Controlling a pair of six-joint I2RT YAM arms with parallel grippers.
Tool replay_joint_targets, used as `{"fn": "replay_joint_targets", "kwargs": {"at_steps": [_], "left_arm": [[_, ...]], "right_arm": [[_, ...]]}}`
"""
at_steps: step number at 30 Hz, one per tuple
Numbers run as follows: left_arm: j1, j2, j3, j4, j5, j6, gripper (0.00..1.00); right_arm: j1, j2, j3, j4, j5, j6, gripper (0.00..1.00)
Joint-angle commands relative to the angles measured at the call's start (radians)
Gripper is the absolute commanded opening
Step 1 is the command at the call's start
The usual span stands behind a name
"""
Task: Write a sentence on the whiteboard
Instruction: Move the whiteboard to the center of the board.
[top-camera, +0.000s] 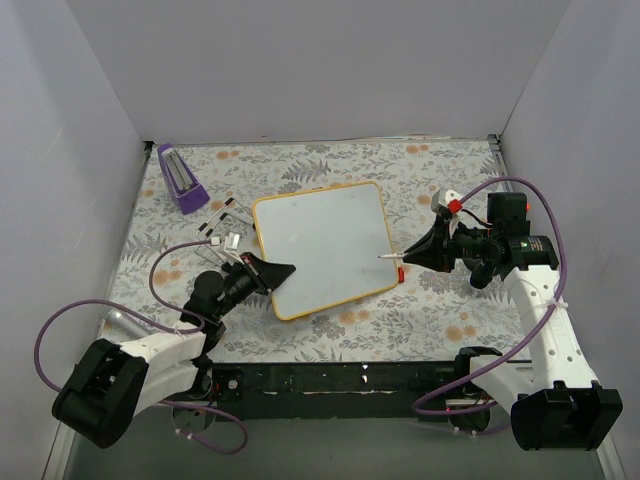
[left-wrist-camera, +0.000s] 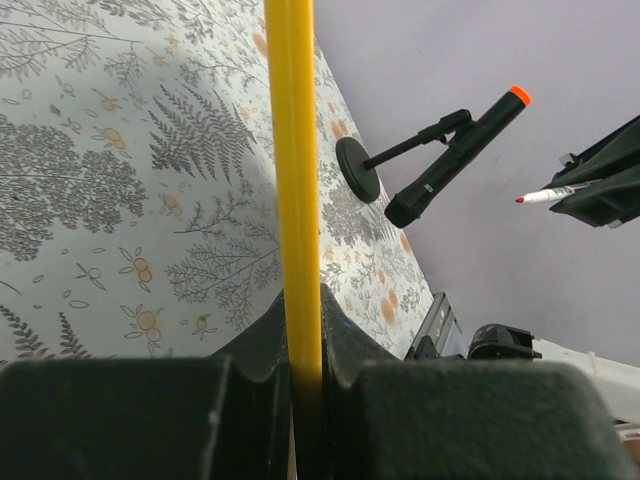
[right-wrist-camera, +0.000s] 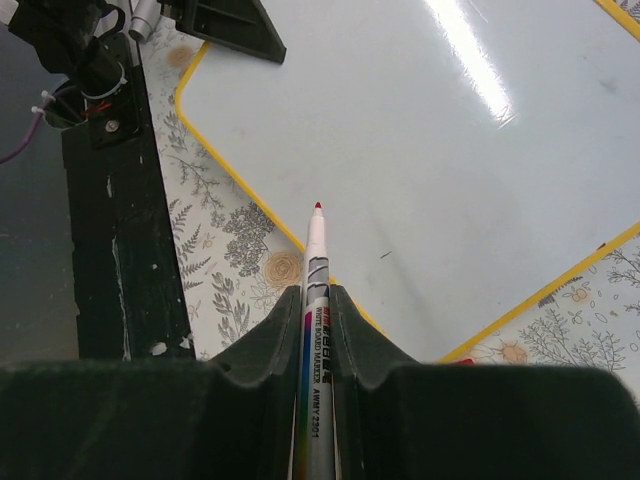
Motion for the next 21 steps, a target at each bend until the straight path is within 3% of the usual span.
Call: {"fn": "replay_joint_targets", "kwargs": {"at_steps": [1,12,21], "left_arm": [[-0.054,0.014,0.028,0.127,-0.029,0.014,0.0],[-0.12,0.002,-0.031,0.174,-0.107,0.081,0.0],[-0.129,-0.151,-0.042,0.068,-0.141,0.179,0.0]], "right_arm": [[0.003,-0.017,0.02,-0.005,-0.001,0.008,0.01],[0.007,-0.012,-0.006,0.012,0.011,-0.001,0.01],[0.021,-0.006,0.018,-0.006,0.006,-0.015,0.01]]}}
